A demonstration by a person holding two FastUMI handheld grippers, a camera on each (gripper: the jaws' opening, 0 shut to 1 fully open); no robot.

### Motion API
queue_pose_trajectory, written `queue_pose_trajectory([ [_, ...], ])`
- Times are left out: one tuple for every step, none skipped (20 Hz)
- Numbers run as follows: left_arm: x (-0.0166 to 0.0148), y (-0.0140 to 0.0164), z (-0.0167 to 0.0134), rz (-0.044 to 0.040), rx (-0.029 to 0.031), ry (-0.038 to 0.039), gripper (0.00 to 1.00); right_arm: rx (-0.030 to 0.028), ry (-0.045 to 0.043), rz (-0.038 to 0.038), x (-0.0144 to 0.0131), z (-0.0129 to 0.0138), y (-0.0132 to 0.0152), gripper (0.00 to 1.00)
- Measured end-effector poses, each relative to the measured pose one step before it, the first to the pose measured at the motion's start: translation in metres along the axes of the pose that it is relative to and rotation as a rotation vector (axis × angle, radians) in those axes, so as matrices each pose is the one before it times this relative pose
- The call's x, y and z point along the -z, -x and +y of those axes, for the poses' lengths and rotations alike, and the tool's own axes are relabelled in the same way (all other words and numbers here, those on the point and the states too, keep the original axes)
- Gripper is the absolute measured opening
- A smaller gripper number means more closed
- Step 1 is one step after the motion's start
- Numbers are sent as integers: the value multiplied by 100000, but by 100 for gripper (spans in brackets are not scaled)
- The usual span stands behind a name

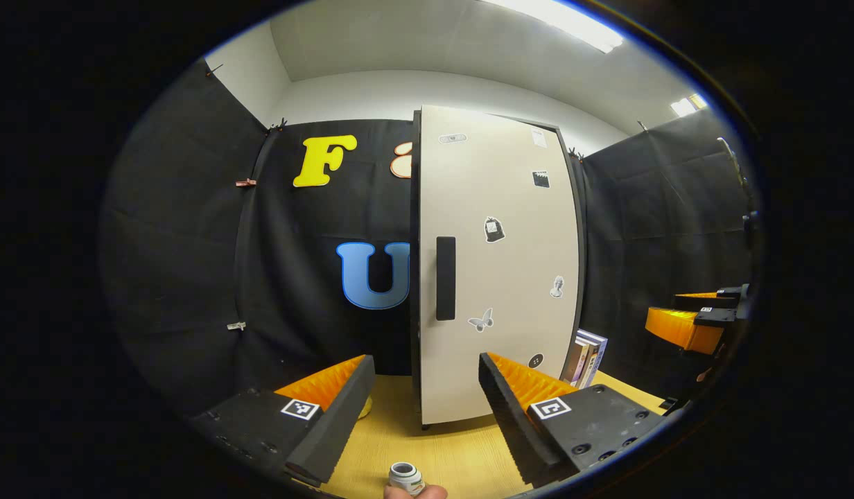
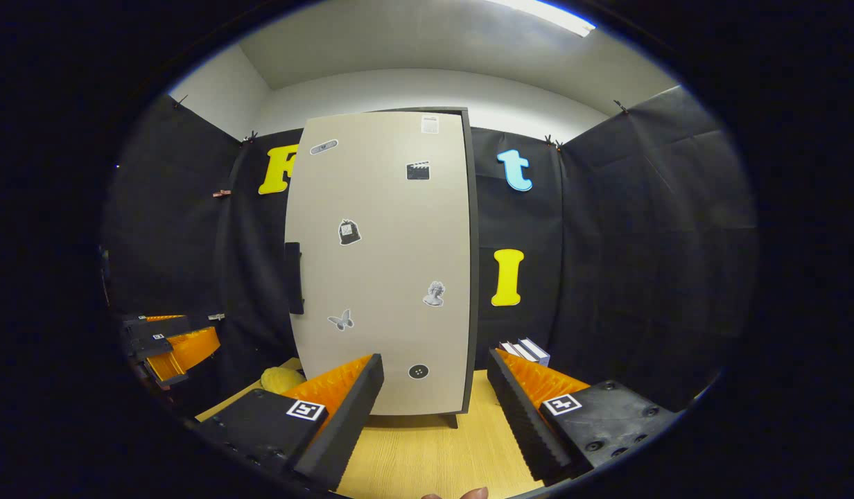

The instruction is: Open the cabinet door with the right hand, grasp the bottle in the cabinet with the left hand and place it on the coaster, then close the cabinet door with the right hand.

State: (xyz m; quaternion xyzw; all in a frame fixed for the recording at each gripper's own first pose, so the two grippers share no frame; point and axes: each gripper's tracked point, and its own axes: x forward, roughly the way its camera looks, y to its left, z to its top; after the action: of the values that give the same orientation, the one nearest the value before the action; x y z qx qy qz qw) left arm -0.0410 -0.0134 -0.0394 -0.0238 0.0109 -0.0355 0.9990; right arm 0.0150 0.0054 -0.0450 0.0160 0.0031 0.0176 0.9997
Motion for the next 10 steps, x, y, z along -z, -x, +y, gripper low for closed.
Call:
queue_pose_trajectory([
  [-73,-22,27,-178,-127,-44,94,88,-123,-34,-15,-41,2,98],
  [-39,7,-3,-63,20,-46,94,52,-47,36,-28,-3,7,98],
  [0,-31,57,-39,-99,-14,95,36,-25,-9,19,-31,22,98],
  [15,-31,2,17,-59,61,95,-34,45,125,36,-12,-75,98],
  [155,11,-20,192,-43,59,95,-75,29,103,17,-1,19,98],
  [-3,-34,73,168,-172,91,95,-11,-4,114,-6,-34,-45,98],
  [66,-103,-52,123,78,80,95,-13,-120,-25,28,-40,-39,98],
  [-21,12,0,28,-173,29,94,46,-114,241,46,-43,-110,98],
  [29,-44,-52,24,-119,-54,94,-83,-142,29,11,-34,-78,98],
  [-98,-26,-73,-194,-55,-172,94,-165,-84,85,-17,-41,-119,98],
])
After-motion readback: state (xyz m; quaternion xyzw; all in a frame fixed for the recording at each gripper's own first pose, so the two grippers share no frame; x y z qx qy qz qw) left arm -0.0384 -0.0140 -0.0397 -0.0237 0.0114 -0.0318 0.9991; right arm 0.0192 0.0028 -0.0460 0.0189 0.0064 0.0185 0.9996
